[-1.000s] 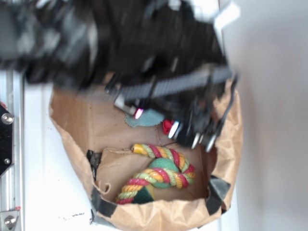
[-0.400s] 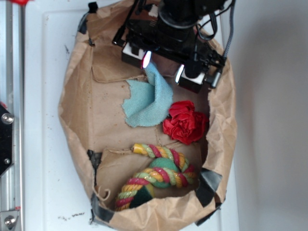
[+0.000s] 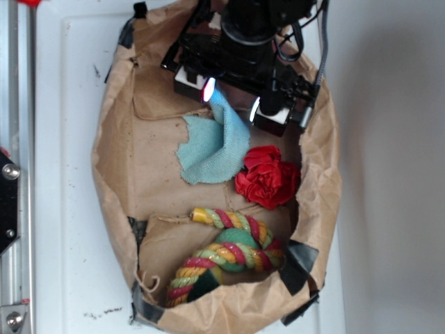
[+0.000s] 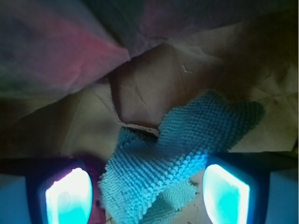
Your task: Grab the blue cloth.
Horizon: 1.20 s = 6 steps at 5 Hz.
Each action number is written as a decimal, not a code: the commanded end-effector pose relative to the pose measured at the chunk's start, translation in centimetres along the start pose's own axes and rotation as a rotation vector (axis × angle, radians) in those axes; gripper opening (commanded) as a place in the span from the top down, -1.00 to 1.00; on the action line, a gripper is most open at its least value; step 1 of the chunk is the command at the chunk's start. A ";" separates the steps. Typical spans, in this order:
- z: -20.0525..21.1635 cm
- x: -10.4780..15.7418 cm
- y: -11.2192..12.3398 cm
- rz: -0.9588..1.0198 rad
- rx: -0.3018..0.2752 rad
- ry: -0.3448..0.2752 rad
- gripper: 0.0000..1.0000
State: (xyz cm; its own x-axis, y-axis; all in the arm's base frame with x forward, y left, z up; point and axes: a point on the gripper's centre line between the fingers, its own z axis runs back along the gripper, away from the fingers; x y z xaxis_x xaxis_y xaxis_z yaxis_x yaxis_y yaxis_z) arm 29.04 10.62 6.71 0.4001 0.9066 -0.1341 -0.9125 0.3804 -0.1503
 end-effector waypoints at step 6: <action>-2.1 -0.9 -0.4 0.018 -0.016 -0.044 1.00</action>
State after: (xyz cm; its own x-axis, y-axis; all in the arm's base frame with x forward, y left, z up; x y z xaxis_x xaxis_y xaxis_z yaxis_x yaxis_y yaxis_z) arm 28.64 8.86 3.21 0.3734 0.9178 -0.1348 -0.9263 0.3610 -0.1084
